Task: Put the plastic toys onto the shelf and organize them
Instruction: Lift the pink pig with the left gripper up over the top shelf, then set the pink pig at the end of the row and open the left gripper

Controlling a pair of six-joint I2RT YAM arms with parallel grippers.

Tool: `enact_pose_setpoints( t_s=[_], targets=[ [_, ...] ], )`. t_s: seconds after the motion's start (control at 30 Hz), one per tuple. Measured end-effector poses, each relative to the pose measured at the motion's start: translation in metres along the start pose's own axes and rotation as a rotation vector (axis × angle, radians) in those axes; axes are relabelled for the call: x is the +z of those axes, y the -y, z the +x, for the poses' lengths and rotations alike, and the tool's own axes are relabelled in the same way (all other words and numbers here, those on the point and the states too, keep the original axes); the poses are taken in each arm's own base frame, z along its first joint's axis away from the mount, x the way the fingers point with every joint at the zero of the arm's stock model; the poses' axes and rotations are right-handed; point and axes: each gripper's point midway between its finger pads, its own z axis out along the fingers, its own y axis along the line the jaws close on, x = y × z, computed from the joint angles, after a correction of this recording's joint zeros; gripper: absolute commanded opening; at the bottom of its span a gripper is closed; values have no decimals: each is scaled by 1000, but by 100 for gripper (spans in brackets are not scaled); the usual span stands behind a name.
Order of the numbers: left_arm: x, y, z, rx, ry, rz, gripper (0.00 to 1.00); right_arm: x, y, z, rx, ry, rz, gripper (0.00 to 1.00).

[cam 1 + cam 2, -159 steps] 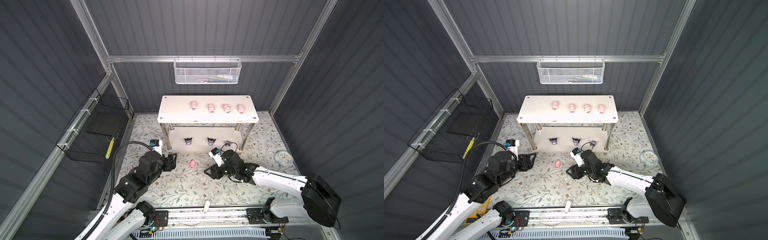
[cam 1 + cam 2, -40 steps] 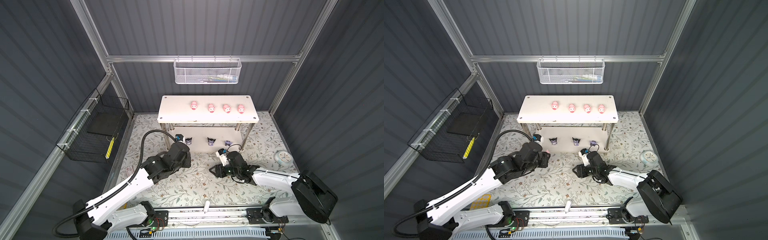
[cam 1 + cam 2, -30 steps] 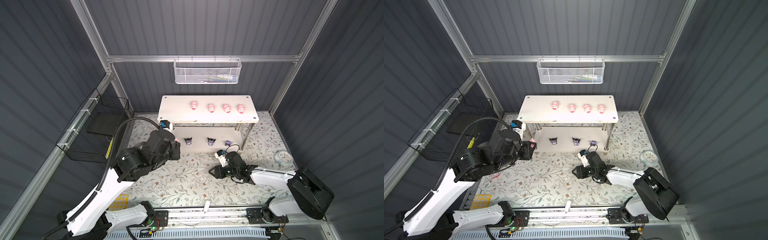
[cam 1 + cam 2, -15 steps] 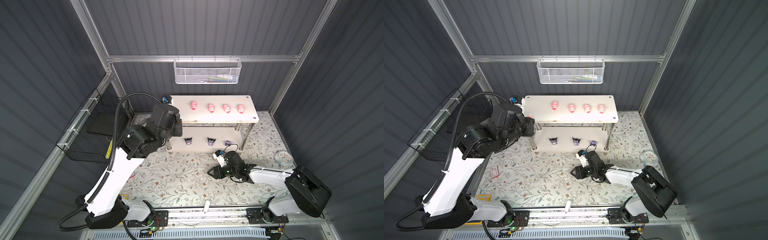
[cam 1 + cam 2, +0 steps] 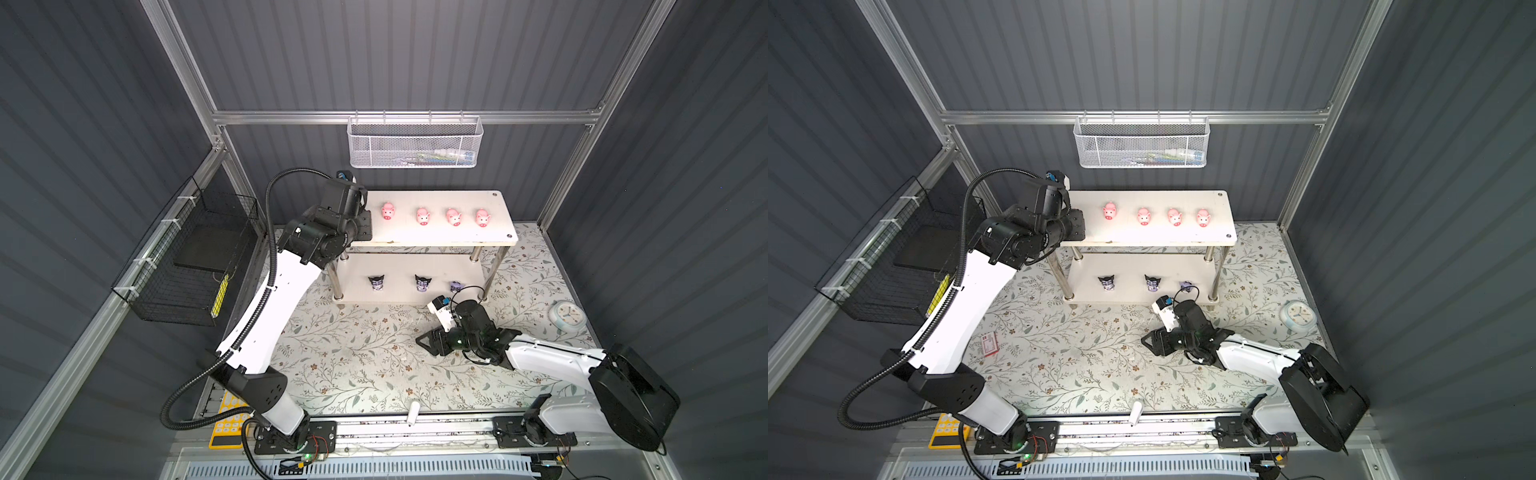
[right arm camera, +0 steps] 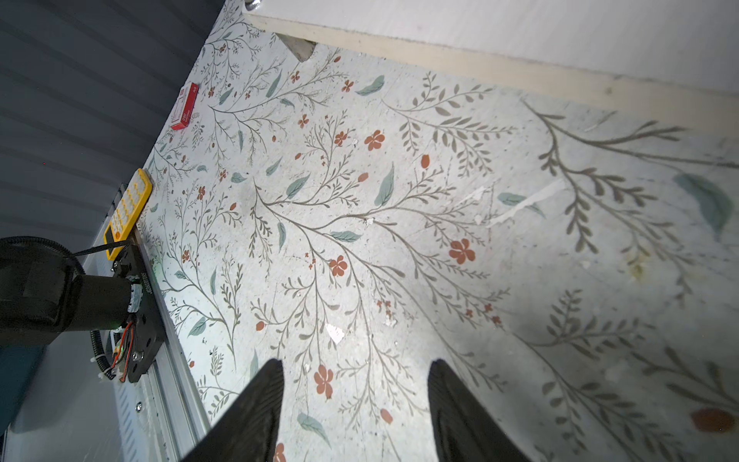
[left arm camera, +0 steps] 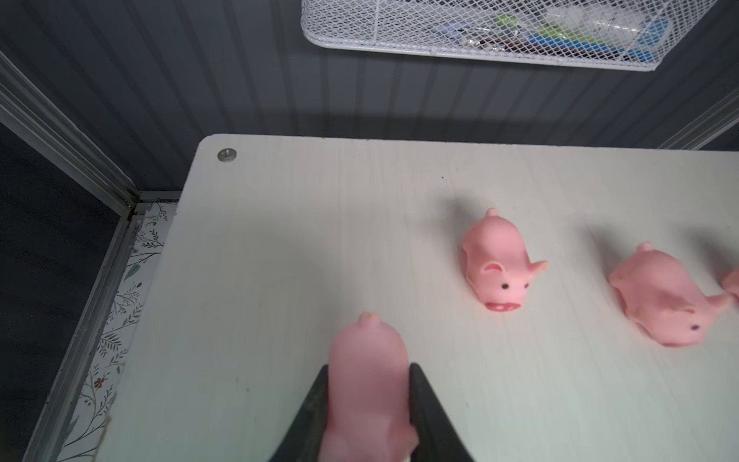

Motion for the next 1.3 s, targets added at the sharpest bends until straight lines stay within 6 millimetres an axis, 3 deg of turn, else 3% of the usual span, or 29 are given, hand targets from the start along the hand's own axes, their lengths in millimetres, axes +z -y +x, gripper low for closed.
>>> enact_pose_setpoints(
  t_s=[0.57, 1.3],
  targets=[
    [48, -19, -18, -48, 4, -13, 29, 0, 4, 3, -5, -9, 20, 60],
    [47, -20, -22, -43, 14, -16, 43, 7, 12, 14, 12, -55, 38, 60]
  ],
)
